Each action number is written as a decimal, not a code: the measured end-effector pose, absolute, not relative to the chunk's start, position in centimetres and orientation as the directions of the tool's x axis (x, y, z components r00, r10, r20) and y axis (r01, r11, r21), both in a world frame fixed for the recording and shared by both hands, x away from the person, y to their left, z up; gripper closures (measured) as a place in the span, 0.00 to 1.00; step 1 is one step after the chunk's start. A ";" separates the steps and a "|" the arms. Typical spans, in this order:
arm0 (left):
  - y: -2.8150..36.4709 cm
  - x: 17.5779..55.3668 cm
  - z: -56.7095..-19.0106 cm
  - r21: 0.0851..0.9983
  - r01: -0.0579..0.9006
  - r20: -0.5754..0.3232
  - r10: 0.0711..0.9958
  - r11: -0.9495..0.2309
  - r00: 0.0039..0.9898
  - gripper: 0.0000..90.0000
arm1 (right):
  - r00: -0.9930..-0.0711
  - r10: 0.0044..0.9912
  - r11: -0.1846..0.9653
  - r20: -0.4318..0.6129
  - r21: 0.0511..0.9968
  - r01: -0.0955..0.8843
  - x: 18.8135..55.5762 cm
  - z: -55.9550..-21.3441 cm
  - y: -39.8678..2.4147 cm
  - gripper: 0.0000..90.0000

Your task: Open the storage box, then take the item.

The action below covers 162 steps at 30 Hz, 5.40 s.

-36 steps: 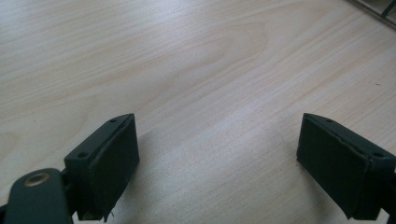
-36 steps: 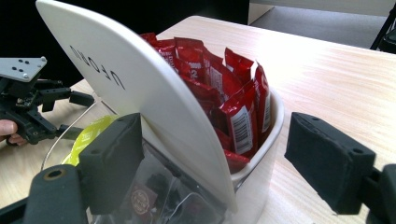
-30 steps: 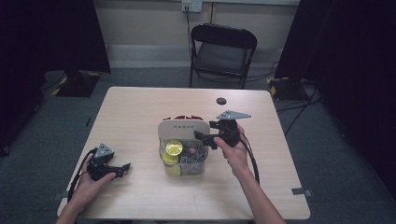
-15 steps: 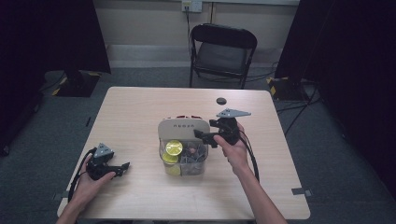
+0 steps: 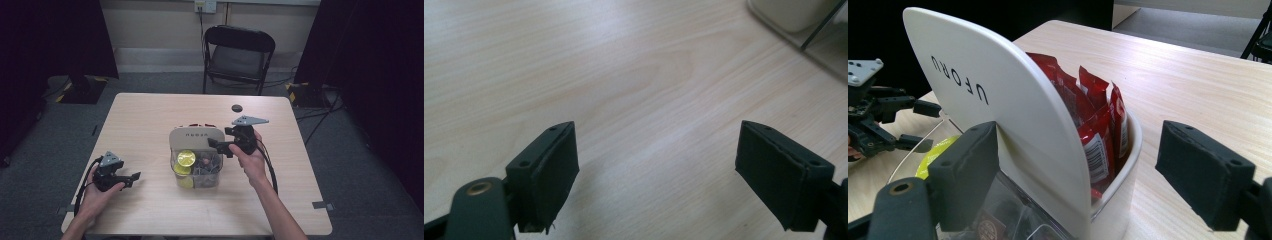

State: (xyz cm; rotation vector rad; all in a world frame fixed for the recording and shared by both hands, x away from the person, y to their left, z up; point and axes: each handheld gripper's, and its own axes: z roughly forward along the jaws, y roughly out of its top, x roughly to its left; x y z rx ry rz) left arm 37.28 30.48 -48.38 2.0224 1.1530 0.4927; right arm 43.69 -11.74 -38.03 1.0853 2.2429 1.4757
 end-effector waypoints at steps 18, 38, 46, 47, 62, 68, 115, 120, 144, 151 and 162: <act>27.5 36.6 -45.1 0.808 0.505 -0.077 0.795 -0.304 0.602 0.21 | -0.692 0.697 0.219 0.187 0.864 0.454 43.9 -38.0 -11.7 0.15; 24.8 36.9 -42.5 0.842 0.463 -0.109 0.752 -0.278 0.650 0.24 | -0.696 0.697 0.235 0.175 0.861 0.451 43.9 -38.1 -11.7 0.15; 23.4 36.9 -41.9 0.853 0.445 -0.121 0.725 -0.274 0.678 0.24 | -0.699 0.693 0.241 0.173 0.859 0.452 44.1 -38.0 -11.7 0.14; 23.3 37.0 -41.8 0.850 0.446 -0.120 0.719 -0.282 0.685 0.24 | -0.700 0.693 0.240 0.174 0.859 0.452 44.1 -38.0 -11.7 0.14; 20.8 37.1 -39.9 0.876 0.379 -0.098 0.658 -0.299 0.746 0.32 | -0.702 0.694 0.245 0.159 0.865 0.438 44.1 -37.5 -11.6 0.13; 19.8 37.1 -39.7 0.878 0.375 -0.100 0.650 -0.298 0.753 0.35 | -0.702 0.694 0.246 0.156 0.865 0.436 44.1 -37.5 -11.6 0.13; 15.4 38.4 -41.7 0.850 0.386 -0.113 0.591 -0.360 0.799 0.39 | -0.690 0.702 0.224 0.174 0.867 0.445 43.9 -37.8 -12.1 0.14; 15.0 38.5 -41.7 0.842 0.385 -0.105 0.586 -0.378 0.804 0.38 | -0.691 0.701 0.225 0.174 0.866 0.447 43.9 -37.9 -12.0 0.14; 14.9 38.9 -41.9 0.828 0.409 -0.140 0.566 -0.384 0.813 0.42 | -0.693 0.700 0.232 0.174 0.863 0.450 43.9 -37.9 -11.9 0.14; 15.5 38.8 -41.3 0.842 0.403 -0.147 0.565 -0.359 0.812 0.42 | -0.693 0.699 0.230 0.175 0.863 0.450 43.9 -37.9 -11.9 0.14; 16.5 38.5 -40.5 0.859 0.400 -0.169 0.559 -0.321 0.812 0.42 | -0.693 0.698 0.225 0.180 0.864 0.451 44.0 -38.0 -11.9 0.14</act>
